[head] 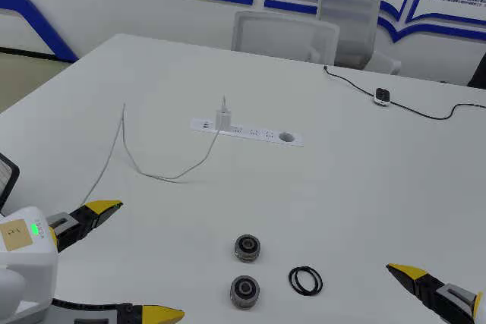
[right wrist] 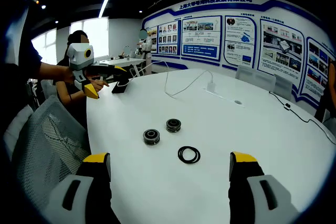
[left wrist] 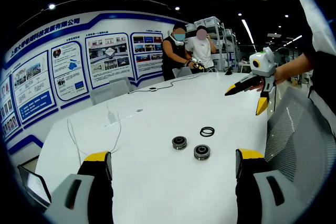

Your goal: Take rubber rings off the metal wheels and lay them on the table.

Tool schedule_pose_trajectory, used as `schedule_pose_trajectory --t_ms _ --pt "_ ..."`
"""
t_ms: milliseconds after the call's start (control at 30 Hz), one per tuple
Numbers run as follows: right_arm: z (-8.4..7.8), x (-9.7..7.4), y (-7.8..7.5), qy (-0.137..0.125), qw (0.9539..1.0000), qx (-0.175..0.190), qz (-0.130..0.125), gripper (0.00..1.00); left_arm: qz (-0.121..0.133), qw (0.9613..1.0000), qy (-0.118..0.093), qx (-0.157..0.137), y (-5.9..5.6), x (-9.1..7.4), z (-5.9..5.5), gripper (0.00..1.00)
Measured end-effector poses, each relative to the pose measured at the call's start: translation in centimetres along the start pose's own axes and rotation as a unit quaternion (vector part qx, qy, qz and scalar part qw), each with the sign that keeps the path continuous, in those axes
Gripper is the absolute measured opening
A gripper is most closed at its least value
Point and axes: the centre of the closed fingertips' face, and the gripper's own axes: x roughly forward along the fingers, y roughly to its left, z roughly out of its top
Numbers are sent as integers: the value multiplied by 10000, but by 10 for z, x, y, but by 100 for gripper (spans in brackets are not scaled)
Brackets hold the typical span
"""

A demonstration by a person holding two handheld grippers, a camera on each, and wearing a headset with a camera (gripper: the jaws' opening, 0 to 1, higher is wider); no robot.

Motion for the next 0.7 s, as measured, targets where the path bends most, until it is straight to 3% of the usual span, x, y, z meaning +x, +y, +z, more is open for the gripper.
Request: schedule_pose_trajectory --t_ms 333,700 --pt "11 -4 -6 -230 9993 243 -160 97 -63 9999 92 87 -5 -2 1 100" --pt "9 -2 -2 -132 9996 148 -213 95 -60 9999 58 73 -5 -4 1 100"
